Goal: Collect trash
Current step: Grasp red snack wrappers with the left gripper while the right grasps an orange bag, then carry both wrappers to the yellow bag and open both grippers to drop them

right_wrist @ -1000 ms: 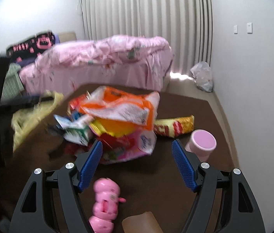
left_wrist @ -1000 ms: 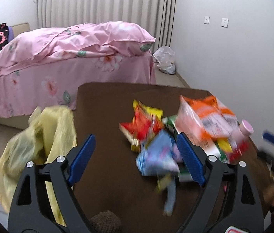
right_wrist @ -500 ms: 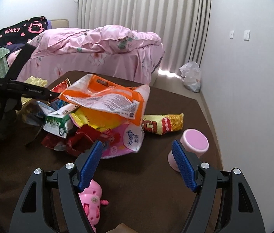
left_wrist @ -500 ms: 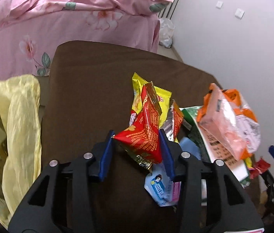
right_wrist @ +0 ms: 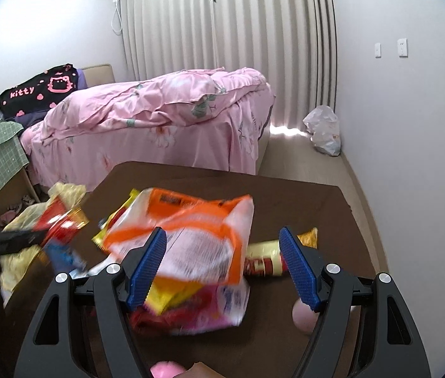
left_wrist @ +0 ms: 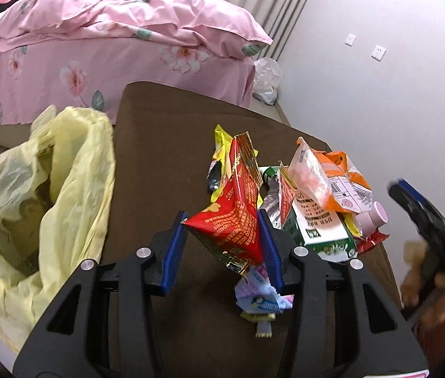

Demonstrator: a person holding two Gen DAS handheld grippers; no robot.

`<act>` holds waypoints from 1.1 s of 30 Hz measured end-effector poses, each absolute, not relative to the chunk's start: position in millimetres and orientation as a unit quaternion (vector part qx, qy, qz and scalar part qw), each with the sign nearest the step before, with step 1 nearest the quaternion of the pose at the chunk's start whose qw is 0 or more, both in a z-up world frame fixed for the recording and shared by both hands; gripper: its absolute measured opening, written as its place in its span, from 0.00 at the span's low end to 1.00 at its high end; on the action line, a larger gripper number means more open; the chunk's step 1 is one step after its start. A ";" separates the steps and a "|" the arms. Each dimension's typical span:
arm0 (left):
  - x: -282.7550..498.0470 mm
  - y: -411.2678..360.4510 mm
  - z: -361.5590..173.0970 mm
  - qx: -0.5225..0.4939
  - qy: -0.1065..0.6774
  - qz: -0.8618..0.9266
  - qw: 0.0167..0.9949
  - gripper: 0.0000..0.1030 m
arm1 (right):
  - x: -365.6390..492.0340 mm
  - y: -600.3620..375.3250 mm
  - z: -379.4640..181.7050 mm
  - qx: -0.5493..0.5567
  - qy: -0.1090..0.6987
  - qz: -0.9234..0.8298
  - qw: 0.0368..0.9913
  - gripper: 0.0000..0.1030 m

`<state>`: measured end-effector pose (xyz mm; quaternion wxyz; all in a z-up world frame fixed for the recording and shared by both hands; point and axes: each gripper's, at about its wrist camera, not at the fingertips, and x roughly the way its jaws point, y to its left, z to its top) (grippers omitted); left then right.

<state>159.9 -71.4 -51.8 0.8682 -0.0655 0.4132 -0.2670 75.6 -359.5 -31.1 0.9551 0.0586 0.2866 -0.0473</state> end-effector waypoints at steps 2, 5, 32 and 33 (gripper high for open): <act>156.3 -69.5 -57.3 -0.071 0.419 -0.268 0.865 0.41 | 100.0 -367.8 -39.3 0.073 0.304 -0.041 0.949 0.68; 148.3 -68.1 -64.5 -0.070 0.427 -0.267 0.861 0.41 | 127.2 -376.4 -58.1 0.092 0.334 -0.044 0.937 0.68; 124.3 -34.1 -26.1 -0.092 0.368 -0.243 0.893 0.42 | 77.5 -342.6 -3.3 0.008 0.267 -0.036 0.963 0.18; 124.0 -27.8 -20.9 -0.095 0.361 -0.237 0.897 0.42 | 76.4 -339.5 1.2 0.007 0.262 -0.032 0.965 0.18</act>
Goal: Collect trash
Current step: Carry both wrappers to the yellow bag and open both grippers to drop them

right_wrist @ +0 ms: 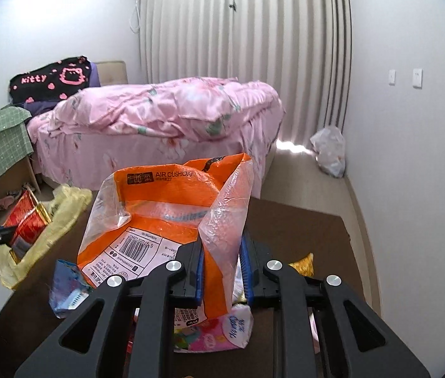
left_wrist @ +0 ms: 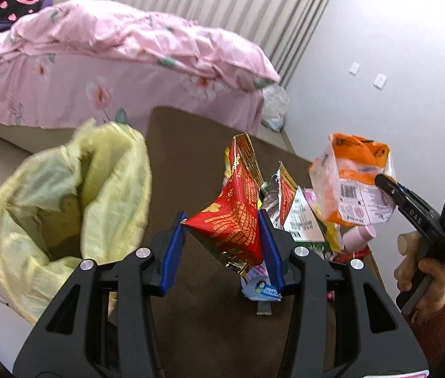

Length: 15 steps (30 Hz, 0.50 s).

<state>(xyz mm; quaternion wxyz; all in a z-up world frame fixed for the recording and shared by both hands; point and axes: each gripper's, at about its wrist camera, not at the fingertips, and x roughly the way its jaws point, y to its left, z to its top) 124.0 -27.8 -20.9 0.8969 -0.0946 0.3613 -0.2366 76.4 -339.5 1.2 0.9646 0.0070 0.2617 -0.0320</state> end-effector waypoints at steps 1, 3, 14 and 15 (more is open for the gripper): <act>124.0 -20.5 -16.2 -0.098 0.355 -0.229 0.901 0.42 | 75.6 -336.5 5.2 0.006 0.258 -0.028 0.966 0.18; 124.9 -3.9 -5.8 -0.102 0.339 -0.206 0.912 0.42 | 75.4 -329.5 13.3 0.003 0.250 -0.021 0.968 0.18; 122.4 97.7 47.1 -0.162 0.255 -0.070 0.951 0.42 | 136.8 -212.3 32.7 -0.036 0.255 0.101 0.961 0.18; 123.0 103.2 46.1 -0.167 0.253 -0.062 0.951 0.42 | 154.1 -190.8 27.6 -0.031 0.269 0.129 0.954 0.18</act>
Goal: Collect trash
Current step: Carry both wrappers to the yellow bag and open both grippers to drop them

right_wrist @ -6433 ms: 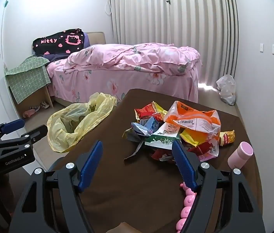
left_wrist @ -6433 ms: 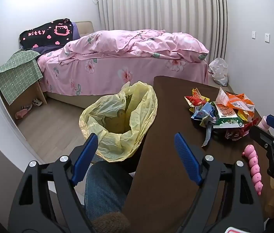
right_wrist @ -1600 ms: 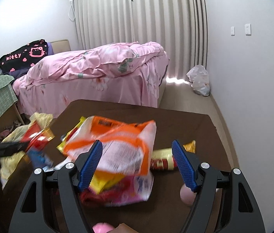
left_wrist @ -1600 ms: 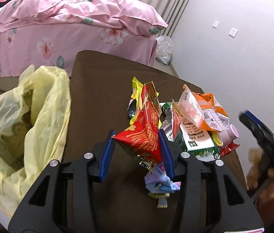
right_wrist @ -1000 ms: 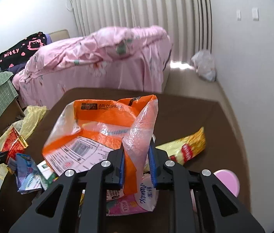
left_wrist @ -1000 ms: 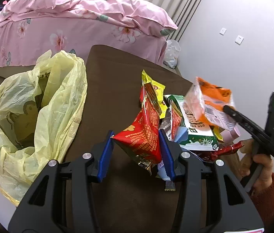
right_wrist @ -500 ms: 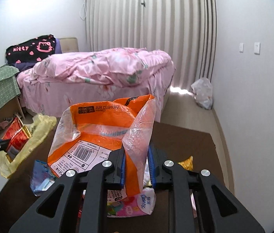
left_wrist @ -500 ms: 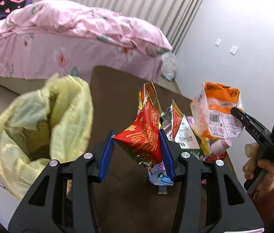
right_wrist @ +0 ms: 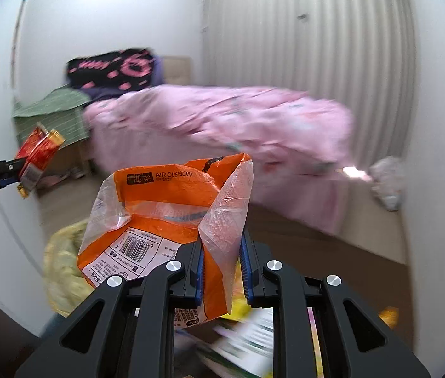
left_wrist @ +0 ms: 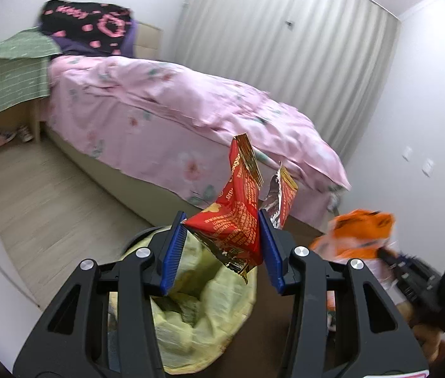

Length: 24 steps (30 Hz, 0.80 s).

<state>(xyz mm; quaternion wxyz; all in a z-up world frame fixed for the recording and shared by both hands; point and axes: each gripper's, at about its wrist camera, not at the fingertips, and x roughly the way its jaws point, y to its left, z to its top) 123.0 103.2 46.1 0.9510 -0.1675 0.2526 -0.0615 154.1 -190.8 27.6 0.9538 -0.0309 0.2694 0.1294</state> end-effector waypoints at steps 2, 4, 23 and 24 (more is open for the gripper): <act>124.4 113.3 42.3 -0.178 0.248 -0.041 0.951 0.42 | 175.0 -161.9 18.2 -0.026 0.289 0.163 0.943 0.18; 128.3 123.4 35.9 -0.190 0.246 -0.020 0.950 0.42 | 201.3 -122.4 2.2 -0.030 0.316 0.202 0.927 0.18; 219.2 94.1 -130.8 -0.132 0.475 -0.007 0.870 0.42 | 267.1 -55.8 -99.5 -0.138 0.449 0.259 0.844 0.17; 219.2 96.8 -134.2 -0.125 0.478 0.004 0.869 0.42 | 267.5 -50.0 -102.9 -0.144 0.450 0.262 0.841 0.17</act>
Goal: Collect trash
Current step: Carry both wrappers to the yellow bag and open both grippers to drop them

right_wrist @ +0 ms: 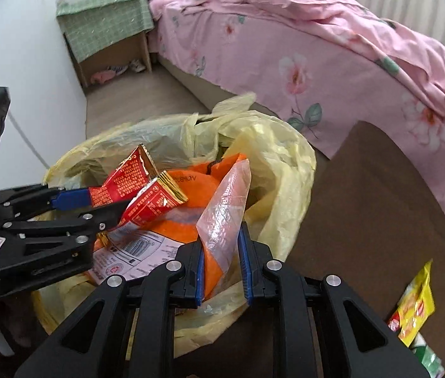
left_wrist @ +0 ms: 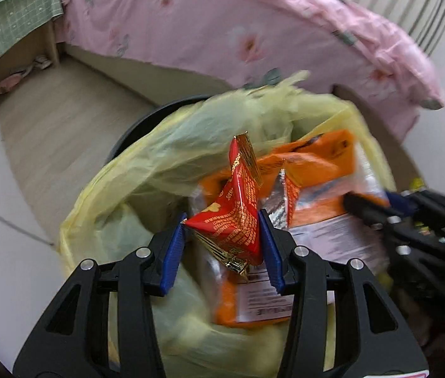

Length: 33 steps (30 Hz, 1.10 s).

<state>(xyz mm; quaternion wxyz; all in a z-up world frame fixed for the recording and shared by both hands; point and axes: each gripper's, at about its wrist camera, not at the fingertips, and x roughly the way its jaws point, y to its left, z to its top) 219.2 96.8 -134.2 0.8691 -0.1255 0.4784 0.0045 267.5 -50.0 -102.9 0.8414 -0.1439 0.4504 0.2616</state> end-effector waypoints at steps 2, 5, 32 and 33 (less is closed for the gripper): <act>217.8 101.5 -133.6 -0.112 0.474 0.032 0.873 0.42 | 267.4 -41.5 -105.1 -0.147 0.454 0.266 0.837 0.18; 217.0 109.9 -130.3 -0.108 0.460 0.063 0.879 0.41 | 277.4 -30.1 -110.3 -0.148 0.465 0.279 0.827 0.17; 178.1 107.9 -63.6 -0.180 0.363 -0.014 0.914 0.75 | 210.6 -123.9 -25.0 -0.081 0.351 0.223 0.906 0.55; 175.5 102.7 -63.8 -0.181 0.365 -0.028 0.913 0.75 | 202.4 -139.1 -18.4 -0.068 0.342 0.214 0.912 0.57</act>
